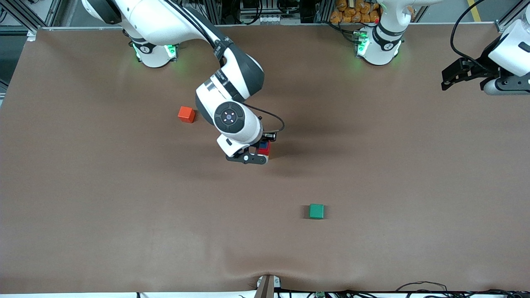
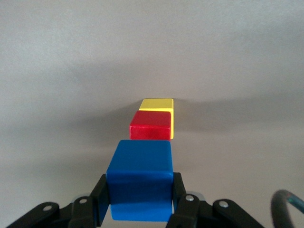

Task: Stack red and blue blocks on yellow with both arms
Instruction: 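Lower the blue cube onto the red cube with the right gripper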

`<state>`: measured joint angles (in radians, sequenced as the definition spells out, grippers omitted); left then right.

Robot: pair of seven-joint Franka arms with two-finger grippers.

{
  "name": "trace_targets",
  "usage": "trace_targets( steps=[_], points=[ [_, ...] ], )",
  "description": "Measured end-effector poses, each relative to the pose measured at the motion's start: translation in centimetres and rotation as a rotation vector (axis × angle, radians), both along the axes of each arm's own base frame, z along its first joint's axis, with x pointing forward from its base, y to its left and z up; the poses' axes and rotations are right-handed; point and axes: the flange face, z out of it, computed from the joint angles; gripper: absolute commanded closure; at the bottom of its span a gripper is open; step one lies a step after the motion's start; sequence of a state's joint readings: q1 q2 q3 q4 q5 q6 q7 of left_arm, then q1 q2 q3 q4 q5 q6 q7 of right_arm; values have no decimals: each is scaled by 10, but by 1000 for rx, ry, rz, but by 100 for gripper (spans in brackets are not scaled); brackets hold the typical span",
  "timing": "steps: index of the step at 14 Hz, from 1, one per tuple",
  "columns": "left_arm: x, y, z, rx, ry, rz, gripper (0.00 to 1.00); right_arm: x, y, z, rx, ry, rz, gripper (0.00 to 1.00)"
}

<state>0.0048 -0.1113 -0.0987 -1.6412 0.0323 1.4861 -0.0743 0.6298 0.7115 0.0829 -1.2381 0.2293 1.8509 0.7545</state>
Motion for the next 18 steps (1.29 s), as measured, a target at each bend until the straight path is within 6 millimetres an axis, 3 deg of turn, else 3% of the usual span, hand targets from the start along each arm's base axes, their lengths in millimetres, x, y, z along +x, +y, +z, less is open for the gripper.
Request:
trace_targets(
  steps=[11, 18],
  points=[
    [4, 0, -2, -1, 1, -1, 0, -3, 6, -22, -22, -2, 5, 100],
    [5, 0, -2, -1, 0, -1, 0, -6, 11, -22, -34, -16, 9, 100]
  ],
)
